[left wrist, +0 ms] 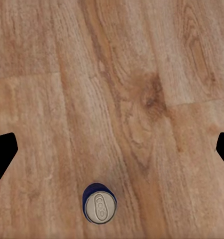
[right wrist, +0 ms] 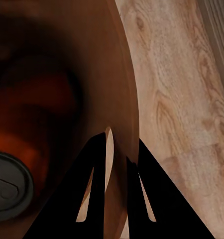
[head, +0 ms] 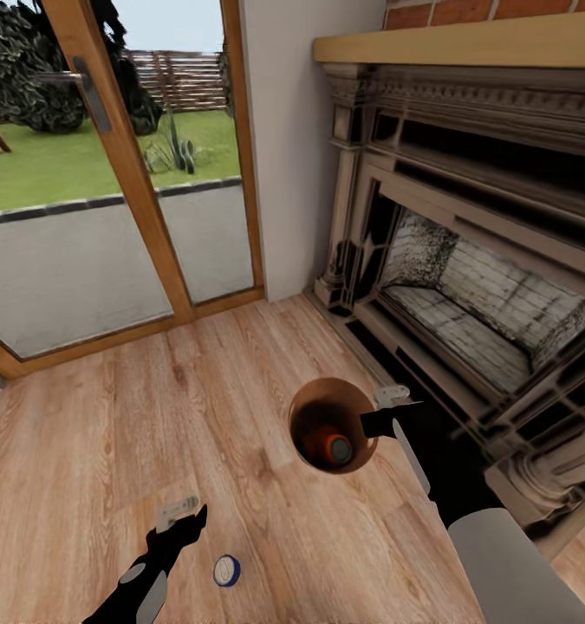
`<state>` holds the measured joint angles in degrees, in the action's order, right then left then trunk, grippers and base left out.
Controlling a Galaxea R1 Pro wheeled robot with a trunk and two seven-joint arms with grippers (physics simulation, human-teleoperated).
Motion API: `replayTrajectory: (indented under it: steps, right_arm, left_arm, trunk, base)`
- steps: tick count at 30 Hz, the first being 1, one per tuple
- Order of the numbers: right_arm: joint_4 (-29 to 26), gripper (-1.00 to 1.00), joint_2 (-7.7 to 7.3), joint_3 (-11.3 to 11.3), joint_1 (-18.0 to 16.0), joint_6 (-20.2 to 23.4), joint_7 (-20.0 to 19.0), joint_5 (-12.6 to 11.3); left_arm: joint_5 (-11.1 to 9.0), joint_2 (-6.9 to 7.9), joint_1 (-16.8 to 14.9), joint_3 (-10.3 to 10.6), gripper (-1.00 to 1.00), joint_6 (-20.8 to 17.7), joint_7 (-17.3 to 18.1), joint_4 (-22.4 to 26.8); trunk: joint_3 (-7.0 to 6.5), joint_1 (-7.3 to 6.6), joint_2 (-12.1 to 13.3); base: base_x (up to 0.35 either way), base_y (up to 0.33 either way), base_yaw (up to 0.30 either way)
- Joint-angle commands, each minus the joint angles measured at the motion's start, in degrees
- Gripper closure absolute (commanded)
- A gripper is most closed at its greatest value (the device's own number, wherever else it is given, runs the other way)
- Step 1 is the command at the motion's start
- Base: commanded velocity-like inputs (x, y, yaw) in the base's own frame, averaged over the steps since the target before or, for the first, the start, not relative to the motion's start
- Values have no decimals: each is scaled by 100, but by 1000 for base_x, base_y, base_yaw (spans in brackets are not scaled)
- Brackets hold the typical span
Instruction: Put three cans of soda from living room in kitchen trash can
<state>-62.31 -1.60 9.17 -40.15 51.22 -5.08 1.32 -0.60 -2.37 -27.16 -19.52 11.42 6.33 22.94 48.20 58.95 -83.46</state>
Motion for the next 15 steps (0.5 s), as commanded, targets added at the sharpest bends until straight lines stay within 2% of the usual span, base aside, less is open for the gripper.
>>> replayTrajectory:
  steps: [1, 12, 15]
  right_arm:
    - [-9, 100, 1, -8, -3, 2, -64, -88]
    - [-9, 100, 1, -4, -2, 2, -64, -88]
    - [-9, 100, 1, -3, -2, 2, -63, -88]
  left_arm:
    - [-1, 0, 0, 0, -100, 0, 0, 0]
    - [1, 0, 0, 1, -100, 0, 2, 0]
    - [1, 0, 0, 1, -100, 0, 6, 0]
  trunk:
    - [27, 22, -42]
    - [327, 264, -483]
    - [354, 264, -483]
  base:
    - [0, 0, 0]
    - [0, 0, 0]
    - [0, 0, 0]
